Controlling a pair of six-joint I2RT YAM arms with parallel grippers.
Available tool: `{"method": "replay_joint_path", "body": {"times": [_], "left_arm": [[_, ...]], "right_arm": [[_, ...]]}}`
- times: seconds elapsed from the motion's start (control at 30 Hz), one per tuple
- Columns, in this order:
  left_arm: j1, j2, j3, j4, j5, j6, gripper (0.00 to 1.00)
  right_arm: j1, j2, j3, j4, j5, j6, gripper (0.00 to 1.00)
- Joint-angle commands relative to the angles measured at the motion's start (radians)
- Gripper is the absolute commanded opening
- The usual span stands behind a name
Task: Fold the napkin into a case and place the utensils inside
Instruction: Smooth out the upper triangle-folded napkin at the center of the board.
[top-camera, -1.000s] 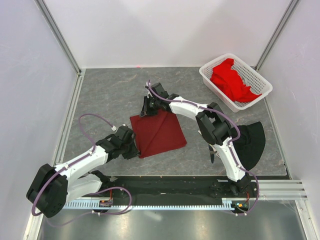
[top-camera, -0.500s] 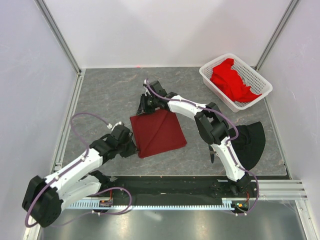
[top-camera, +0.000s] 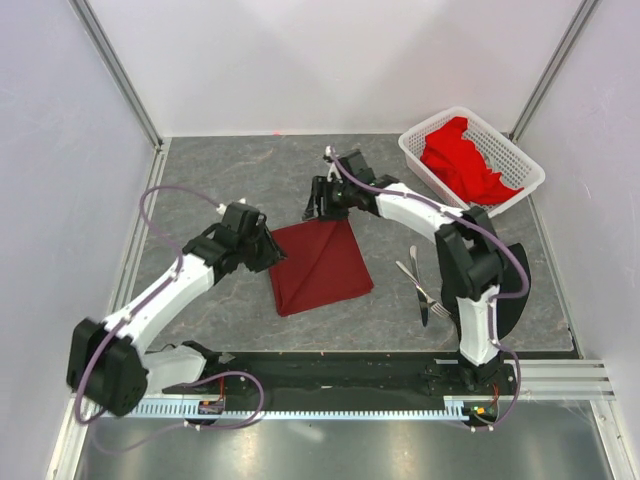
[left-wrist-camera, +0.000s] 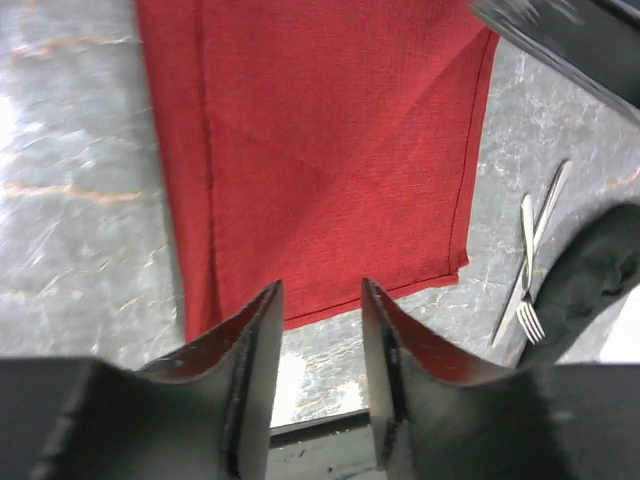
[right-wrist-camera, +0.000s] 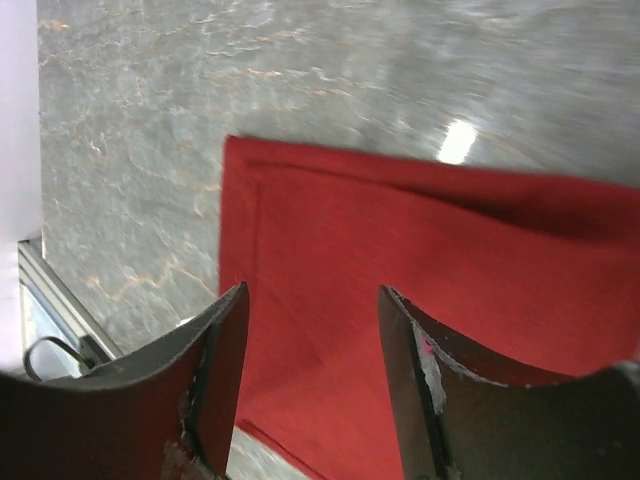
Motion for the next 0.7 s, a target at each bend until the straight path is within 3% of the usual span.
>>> {"method": "replay_joint_path", "body": {"times": [0.0, 0.1, 0.27, 0.37, 0.47, 0.67], "left_arm": [[0.035, 0.172, 0.085, 0.139, 0.263, 0.113, 0.35], [0.028, 0.235, 0.062, 0.233, 0.306, 0.100, 0.32], [0.063, 0.312, 0.115, 0.202, 0.176, 0.097, 0.35], [0.093, 0.379, 0.245, 0.115, 0.037, 0.176, 0.44], [0.121, 0.490, 0.382, -0.010, -0.061, 0.265, 0.46], [0.193, 0.658, 0.561, -0.105, -0.046, 0.414, 0.47]], "right_arm": [[-0.050, -0.109, -0.117, 0.018, 0.005, -0.100, 0.61], [-0.096, -0.118, -0.187, 0.093, -0.037, -0.086, 0.53], [-0.136, -0.109, -0.221, 0.149, -0.099, -0.083, 0.45], [-0.138, -0.121, -0.234, 0.153, -0.099, -0.083, 0.44], [-0.136, -0.140, -0.252, 0.163, -0.098, -0.079, 0.44], [-0.136, -0.152, -0.264, 0.166, -0.090, -0.100, 0.43]]}}
